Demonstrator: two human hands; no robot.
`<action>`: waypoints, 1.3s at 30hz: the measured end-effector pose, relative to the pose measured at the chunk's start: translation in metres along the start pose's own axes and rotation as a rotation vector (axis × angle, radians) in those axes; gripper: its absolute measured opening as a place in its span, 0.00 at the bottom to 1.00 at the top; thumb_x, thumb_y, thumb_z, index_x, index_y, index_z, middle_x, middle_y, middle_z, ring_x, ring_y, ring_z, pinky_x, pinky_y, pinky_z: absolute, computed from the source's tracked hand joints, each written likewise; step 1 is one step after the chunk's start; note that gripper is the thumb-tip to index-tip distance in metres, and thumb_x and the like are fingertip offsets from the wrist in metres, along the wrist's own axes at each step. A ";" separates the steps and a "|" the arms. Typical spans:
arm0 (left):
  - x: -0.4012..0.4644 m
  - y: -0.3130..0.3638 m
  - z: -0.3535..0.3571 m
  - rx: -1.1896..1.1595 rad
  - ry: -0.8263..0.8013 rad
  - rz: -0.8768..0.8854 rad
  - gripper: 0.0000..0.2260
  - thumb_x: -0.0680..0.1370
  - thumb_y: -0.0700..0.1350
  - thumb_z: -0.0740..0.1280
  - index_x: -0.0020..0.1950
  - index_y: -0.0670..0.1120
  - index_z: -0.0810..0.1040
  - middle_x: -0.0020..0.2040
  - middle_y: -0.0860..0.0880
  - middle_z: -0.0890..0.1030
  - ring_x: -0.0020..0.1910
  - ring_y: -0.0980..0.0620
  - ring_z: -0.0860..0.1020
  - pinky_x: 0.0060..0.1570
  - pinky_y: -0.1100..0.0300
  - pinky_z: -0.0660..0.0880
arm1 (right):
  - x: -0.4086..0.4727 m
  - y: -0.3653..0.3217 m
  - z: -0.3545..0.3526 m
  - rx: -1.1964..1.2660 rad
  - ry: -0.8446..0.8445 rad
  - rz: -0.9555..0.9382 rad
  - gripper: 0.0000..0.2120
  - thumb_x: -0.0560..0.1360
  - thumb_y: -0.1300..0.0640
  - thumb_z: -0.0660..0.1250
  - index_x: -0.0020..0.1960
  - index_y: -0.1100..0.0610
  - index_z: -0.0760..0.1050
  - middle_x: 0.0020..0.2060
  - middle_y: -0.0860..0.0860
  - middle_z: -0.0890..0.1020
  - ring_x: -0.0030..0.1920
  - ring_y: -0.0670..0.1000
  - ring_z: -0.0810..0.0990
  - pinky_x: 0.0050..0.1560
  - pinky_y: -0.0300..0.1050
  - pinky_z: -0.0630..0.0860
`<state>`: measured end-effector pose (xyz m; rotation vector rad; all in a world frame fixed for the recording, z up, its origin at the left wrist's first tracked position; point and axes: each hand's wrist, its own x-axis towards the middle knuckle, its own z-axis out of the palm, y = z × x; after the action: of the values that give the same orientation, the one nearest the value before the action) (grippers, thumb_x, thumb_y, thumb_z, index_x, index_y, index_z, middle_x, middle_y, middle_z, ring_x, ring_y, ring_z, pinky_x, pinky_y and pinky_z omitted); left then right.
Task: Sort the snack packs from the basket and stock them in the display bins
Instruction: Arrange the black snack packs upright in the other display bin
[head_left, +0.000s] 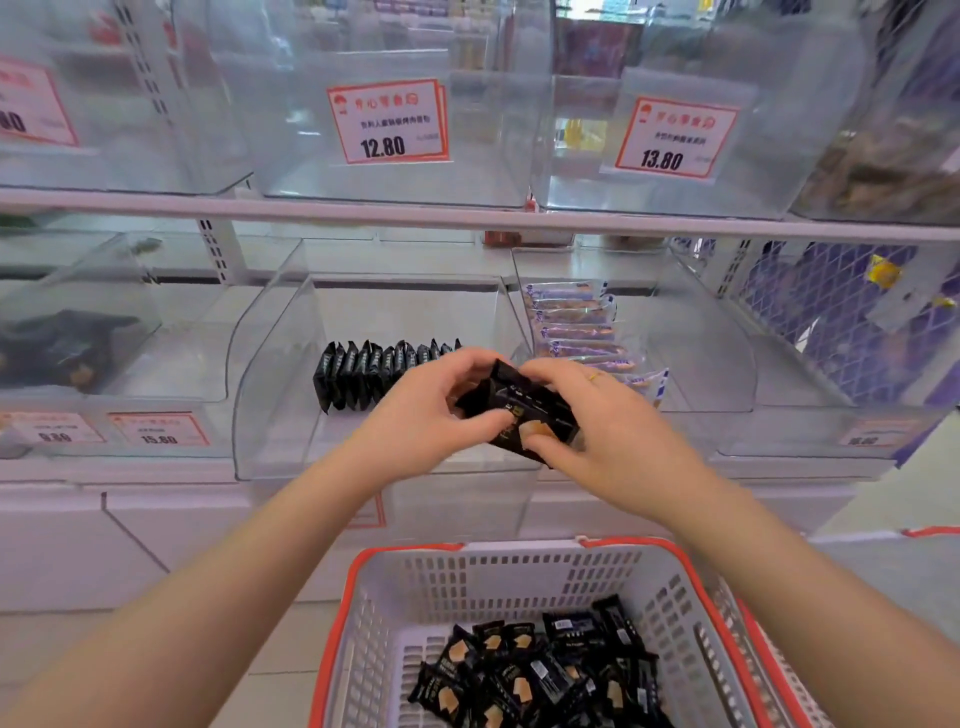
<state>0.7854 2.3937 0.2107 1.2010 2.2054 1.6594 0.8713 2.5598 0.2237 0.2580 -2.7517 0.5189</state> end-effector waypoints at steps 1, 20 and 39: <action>0.006 -0.003 -0.002 -0.044 -0.016 -0.001 0.17 0.72 0.35 0.70 0.51 0.57 0.75 0.46 0.61 0.82 0.47 0.63 0.79 0.49 0.70 0.74 | 0.006 0.002 -0.001 0.011 -0.023 0.024 0.22 0.75 0.52 0.64 0.67 0.48 0.64 0.57 0.46 0.77 0.55 0.49 0.74 0.49 0.45 0.72; 0.111 -0.125 -0.029 1.439 -0.741 0.142 0.15 0.77 0.40 0.58 0.64 0.48 0.71 0.62 0.46 0.72 0.61 0.46 0.70 0.52 0.53 0.69 | 0.088 -0.021 0.020 -0.334 0.035 0.172 0.13 0.76 0.56 0.60 0.59 0.55 0.62 0.49 0.56 0.74 0.49 0.58 0.75 0.39 0.45 0.64; 0.100 -0.143 -0.082 1.175 -0.346 -0.402 0.20 0.78 0.54 0.61 0.65 0.44 0.68 0.62 0.45 0.71 0.62 0.45 0.69 0.53 0.49 0.71 | 0.181 0.017 0.143 -0.453 -0.335 0.375 0.18 0.75 0.69 0.57 0.64 0.63 0.64 0.62 0.61 0.69 0.62 0.59 0.70 0.56 0.48 0.71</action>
<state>0.6008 2.3861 0.1541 0.9293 2.8825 -0.1124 0.6589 2.4997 0.1559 -0.3136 -3.1591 -0.0870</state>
